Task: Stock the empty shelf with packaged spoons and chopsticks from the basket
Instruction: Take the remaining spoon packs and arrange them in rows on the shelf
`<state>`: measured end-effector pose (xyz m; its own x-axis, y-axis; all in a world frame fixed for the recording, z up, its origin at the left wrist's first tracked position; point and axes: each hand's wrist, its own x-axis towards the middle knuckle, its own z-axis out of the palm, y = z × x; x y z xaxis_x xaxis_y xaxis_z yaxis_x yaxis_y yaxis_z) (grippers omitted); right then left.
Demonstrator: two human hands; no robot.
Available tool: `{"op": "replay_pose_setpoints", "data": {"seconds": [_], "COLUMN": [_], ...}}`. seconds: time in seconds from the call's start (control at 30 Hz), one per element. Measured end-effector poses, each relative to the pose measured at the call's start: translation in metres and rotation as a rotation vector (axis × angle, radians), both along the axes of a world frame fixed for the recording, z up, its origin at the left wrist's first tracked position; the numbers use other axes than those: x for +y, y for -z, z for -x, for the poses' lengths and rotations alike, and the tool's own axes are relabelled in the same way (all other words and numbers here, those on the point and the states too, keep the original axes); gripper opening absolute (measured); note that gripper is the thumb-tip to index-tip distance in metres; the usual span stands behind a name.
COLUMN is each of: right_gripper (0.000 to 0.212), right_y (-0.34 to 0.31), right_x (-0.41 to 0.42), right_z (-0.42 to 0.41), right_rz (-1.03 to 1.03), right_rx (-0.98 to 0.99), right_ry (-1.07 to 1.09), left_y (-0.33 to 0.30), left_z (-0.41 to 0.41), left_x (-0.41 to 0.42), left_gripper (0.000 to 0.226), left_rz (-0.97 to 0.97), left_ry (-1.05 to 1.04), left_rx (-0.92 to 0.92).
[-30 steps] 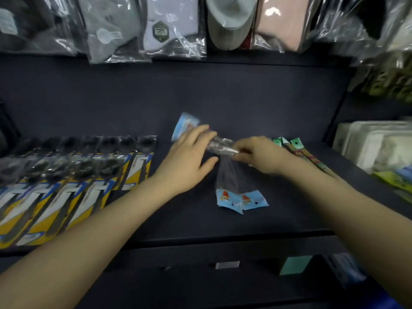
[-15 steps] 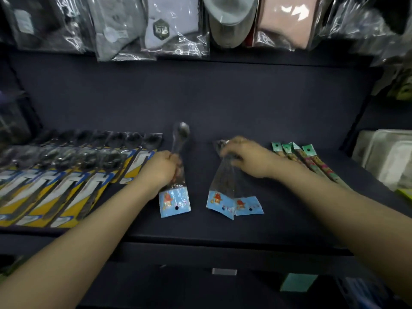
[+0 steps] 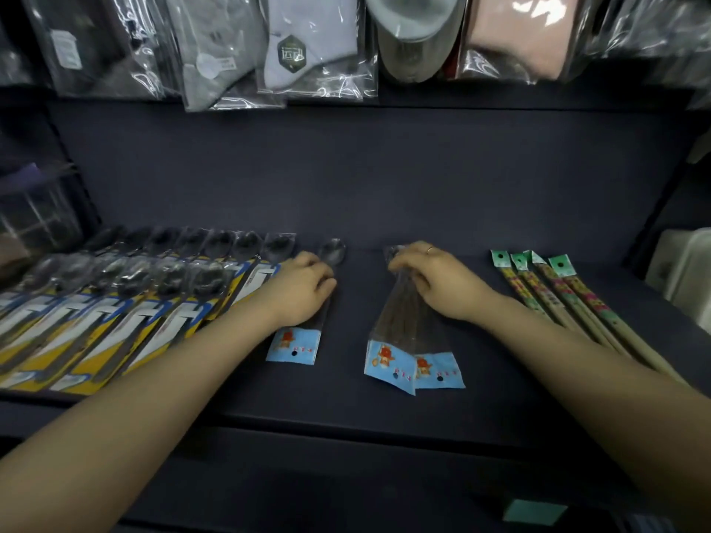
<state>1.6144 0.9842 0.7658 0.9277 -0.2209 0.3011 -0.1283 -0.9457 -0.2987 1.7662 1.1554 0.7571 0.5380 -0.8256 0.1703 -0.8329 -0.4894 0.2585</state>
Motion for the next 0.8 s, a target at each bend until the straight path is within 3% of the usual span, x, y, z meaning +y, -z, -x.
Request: {"op": "replay_pose_setpoints", "data": {"seconds": [0.1,0.2,0.33,0.4,0.5,0.57,0.67,0.8], "right_gripper": [0.024,0.016,0.032,0.051,0.063,0.056,0.028,0.025], "right_y": [-0.002,-0.012,-0.018,-0.017,-0.016,-0.016,-0.021,-0.017], "right_x": [-0.002,0.020,0.064,0.072,0.070,0.070,0.069,0.065], "right_z": [-0.007,-0.016,-0.046,-0.059,-0.066,-0.069,-0.074,-0.074], "right_rz": [-0.079,-0.055,-0.109,0.007,0.266,0.448,0.647,0.660], "right_rx": [-0.110,-0.080,0.178,0.340,0.453,0.416,0.337,0.250], "right_ry": [0.214,0.093,-0.065,-0.132,-0.297,-0.309,-0.321,-0.329], "left_y": [-0.011,-0.015,-0.015,-0.017,-0.020,-0.020,-0.019,-0.012], "left_z": [0.005,0.000,-0.004,-0.006,-0.011,-0.012,-0.009,0.001], "left_x": [0.018,0.035,0.043,0.048,0.062,0.069,0.071,0.063], "left_gripper": [0.043,0.043,0.037,0.033,0.028,0.022,0.012,0.024], "left_rz": [-0.106,-0.060,0.156,0.195,0.192,0.246,0.322,0.323], "left_ry": [0.124,0.100,-0.012,-0.015,0.002,-0.001,-0.008,-0.029], "left_rx": [0.054,0.114,0.504,0.549,0.444,0.474,0.579,0.807]}}
